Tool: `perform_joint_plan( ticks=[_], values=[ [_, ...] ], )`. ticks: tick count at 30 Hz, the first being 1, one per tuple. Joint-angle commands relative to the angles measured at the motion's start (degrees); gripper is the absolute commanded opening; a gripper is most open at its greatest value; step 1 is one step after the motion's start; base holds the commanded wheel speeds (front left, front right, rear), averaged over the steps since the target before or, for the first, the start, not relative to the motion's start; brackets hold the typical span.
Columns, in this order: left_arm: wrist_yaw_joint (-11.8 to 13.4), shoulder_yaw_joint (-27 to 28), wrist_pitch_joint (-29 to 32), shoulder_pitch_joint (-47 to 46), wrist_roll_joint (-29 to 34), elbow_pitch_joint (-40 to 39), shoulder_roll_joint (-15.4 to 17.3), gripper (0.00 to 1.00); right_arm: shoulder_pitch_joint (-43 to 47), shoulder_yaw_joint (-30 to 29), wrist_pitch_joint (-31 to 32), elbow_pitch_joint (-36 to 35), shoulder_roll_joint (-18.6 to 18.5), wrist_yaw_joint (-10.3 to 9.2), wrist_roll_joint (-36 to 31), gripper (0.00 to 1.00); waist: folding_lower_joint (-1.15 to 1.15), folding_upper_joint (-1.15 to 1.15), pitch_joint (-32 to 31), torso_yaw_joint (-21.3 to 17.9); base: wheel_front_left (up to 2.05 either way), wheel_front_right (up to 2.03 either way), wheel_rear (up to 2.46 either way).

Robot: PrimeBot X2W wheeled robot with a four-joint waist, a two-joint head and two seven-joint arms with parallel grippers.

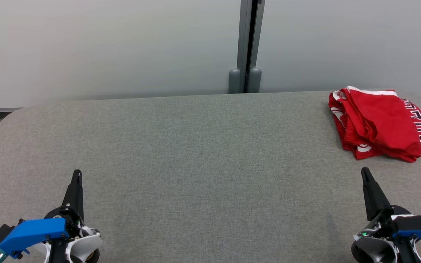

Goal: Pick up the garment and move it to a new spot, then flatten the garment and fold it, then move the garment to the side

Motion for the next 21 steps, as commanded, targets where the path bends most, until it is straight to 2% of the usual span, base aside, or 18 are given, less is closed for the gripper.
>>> perform_joint_plan(
  ticks=[1,21],
  values=[
    [-0.58,0.17,0.24,-0.6,-0.11,-0.2,-0.11,0.0,-0.61,-0.15,0.18,0.1,-0.35,0.02,0.15,0.0,0.0,0.0,0.0,0.0,0.0,0.0,0.0],
    [-0.58,0.14,0.22,-0.59,-0.13,-0.21,-0.11,0.0,-0.6,-0.15,0.17,0.1,-0.35,0.02,0.15,0.0,0.0,0.0,0.0,0.0,0.0,0.0,0.0]
  ],
)
